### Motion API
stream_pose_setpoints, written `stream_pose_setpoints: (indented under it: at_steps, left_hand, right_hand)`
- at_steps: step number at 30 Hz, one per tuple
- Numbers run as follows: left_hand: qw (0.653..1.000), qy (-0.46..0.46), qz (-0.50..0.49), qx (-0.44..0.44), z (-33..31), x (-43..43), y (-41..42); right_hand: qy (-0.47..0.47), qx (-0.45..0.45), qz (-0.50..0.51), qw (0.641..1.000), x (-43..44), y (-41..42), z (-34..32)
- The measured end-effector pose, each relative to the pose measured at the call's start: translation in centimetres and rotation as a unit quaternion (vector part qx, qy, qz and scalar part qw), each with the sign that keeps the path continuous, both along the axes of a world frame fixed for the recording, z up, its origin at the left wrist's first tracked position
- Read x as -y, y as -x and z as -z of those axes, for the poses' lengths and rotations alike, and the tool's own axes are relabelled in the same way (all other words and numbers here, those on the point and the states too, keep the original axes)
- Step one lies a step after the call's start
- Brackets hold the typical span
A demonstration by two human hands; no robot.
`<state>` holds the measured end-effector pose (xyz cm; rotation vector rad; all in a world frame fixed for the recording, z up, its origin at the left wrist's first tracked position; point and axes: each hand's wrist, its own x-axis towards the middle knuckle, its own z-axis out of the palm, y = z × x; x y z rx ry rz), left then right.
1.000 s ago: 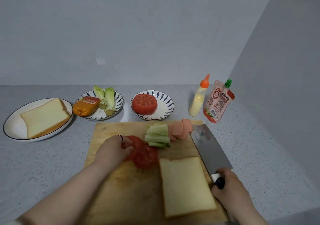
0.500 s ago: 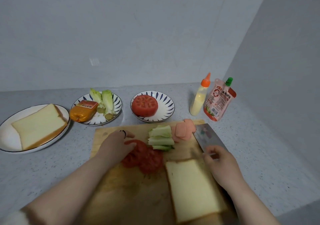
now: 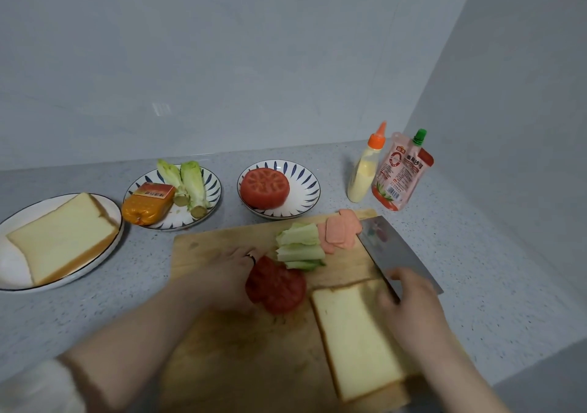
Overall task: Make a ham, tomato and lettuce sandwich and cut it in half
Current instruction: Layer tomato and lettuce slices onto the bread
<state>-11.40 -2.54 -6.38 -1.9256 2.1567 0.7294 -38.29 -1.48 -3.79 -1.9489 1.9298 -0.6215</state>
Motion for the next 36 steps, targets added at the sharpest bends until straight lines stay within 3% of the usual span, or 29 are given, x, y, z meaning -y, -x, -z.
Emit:
stream_pose_setpoints:
  at_steps: [3,6,15,19,22,28,36]
  left_hand:
    - [1.0,0.02,-0.005,-0.024,0.1,0.0,-0.6]
    - [0.998,0.05,-0.001,-0.032,0.0,0.1,-0.9]
    - [0.994,0.102,0.021,-0.021,-0.5,-0.2,-0.6]
    - [0.996,0.081,0.031,-0.022,-0.5,-0.2,-0.5]
    - [0.996,0.062,0.037,-0.044,-0.7,-0.2,-0.7]
    - [0.992,0.11,0.029,-0.056,-0.6,-0.5,-1.2]
    - [0.986,0.142,-0.003,-0.092,0.6,-1.6,-1.1]
  right_hand:
    - [0.0,0.034,-0.116,0.993,-1.2,-4.1,-0.3]
    - [-0.015,-0.002,-0.187,0.982,-1.6,-8.1,0.1]
    - [-0.065,-0.187,-0.174,0.965,-0.8,-10.8,1.8]
    - [-0.078,-0.214,-0.165,0.959,-1.1,-11.3,2.6]
    - [-0.072,-0.213,-0.158,0.962,-1.1,-11.6,2.8]
    - [-0.055,-0.198,-0.155,0.966,-1.0,-12.2,3.0]
    - [-0.038,-0.117,-0.191,0.974,-1.3,-12.5,3.2]
